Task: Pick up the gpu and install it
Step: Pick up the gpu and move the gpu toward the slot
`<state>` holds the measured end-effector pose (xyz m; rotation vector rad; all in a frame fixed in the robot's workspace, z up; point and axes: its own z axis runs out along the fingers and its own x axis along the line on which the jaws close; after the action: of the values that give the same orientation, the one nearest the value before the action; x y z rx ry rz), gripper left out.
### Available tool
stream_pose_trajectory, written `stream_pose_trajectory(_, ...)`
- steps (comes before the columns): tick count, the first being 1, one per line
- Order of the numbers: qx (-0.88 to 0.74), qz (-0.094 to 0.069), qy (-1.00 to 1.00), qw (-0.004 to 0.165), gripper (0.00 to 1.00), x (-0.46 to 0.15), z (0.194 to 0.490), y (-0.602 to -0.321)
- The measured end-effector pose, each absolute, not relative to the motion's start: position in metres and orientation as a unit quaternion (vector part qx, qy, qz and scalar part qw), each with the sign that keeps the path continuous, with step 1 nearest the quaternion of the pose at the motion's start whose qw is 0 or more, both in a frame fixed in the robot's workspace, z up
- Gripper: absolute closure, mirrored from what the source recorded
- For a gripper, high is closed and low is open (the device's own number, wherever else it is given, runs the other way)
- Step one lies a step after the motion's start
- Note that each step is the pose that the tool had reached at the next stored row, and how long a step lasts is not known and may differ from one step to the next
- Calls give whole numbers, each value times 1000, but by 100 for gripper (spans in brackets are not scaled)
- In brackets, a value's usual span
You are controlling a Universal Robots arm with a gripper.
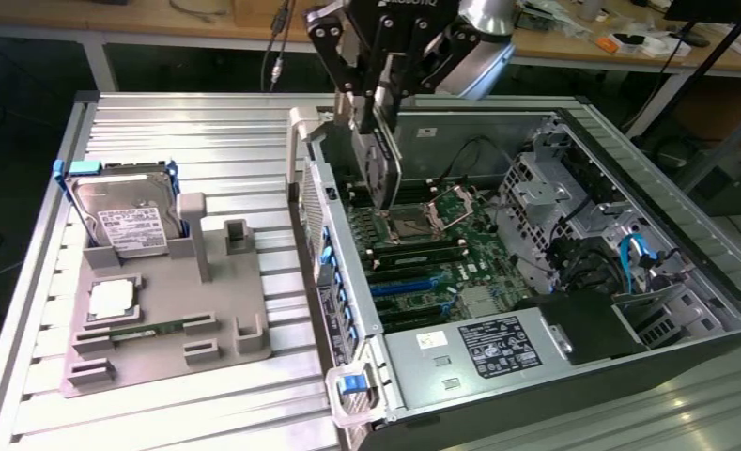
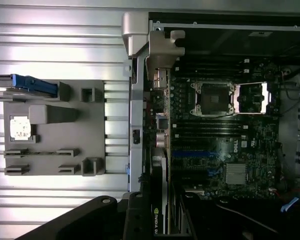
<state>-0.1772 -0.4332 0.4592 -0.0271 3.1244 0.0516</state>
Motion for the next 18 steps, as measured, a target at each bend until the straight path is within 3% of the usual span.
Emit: stream_pose_trajectory(18,-9,17,1000,8,73,-92,454,-433)
